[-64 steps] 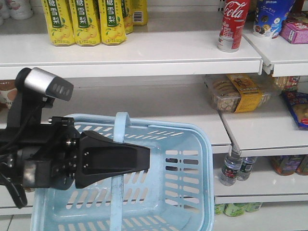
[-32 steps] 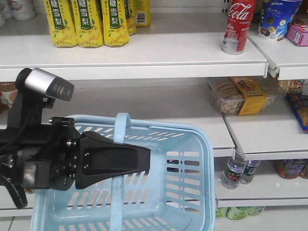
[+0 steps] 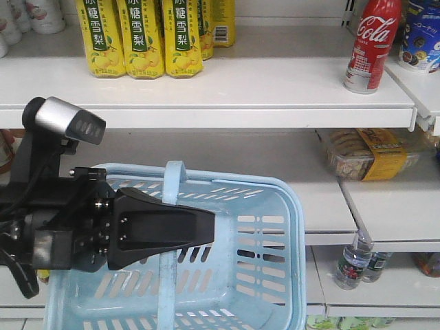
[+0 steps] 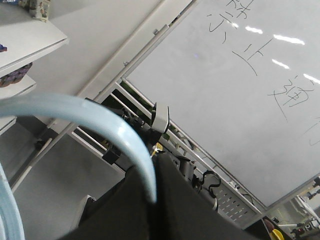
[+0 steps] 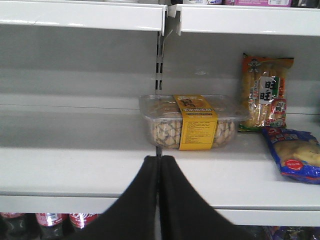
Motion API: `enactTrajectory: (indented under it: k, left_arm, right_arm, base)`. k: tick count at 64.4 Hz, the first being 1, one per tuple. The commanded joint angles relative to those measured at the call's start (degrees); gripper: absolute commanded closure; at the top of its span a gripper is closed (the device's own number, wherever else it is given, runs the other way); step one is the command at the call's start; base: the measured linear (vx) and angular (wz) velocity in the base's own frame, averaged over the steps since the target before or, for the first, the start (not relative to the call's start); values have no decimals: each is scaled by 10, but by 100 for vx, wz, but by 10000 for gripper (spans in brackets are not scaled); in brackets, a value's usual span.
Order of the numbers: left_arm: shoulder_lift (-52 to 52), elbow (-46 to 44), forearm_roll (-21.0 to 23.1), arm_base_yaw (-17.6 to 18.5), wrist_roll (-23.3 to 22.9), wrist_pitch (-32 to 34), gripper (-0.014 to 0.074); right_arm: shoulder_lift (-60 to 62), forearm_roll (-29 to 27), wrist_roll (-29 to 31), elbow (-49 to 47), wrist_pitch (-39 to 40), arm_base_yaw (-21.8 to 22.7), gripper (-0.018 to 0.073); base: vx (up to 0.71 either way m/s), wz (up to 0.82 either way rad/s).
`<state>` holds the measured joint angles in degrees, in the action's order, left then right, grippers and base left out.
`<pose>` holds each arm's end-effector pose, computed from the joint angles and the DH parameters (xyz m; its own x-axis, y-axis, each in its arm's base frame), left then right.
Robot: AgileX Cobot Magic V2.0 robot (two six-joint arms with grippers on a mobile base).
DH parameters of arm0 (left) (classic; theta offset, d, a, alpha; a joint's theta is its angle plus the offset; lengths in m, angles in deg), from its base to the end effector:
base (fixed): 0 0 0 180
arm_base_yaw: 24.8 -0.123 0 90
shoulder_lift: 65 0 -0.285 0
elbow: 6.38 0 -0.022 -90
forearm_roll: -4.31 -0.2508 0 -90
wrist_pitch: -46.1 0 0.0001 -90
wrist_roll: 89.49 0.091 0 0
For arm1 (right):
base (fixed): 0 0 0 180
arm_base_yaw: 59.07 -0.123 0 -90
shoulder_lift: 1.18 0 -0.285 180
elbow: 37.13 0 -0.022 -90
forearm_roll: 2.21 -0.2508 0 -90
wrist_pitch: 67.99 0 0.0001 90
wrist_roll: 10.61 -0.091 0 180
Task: Place coke in basket with both arms
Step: 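Approach the shelf and align beside the red Coca-Cola can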
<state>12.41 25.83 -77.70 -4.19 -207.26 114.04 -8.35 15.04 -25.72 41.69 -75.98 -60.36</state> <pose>0.1744 -0.1548 0.3372 -0.7528 -0.0335 -0.6575 0.6565 0.0355 -0.7535 0.0567 -0.0025 0.1922 -0.0638 -0.0360 -0.9973 0.0164 0.9992 -0.0371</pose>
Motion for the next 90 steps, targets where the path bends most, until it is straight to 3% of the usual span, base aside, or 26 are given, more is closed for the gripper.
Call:
enactTrajectory:
  k: [1,90]
  left_arm:
    - [-14,-20,52,2,3,94,603]
    - [-14,-20,52,2,3,94,603]
  right_arm:
    - [10,7,4,6,41,0,564]
    - [10,7,4,6,41,0,564]
  base:
    - [12,9]
    - [6,3]
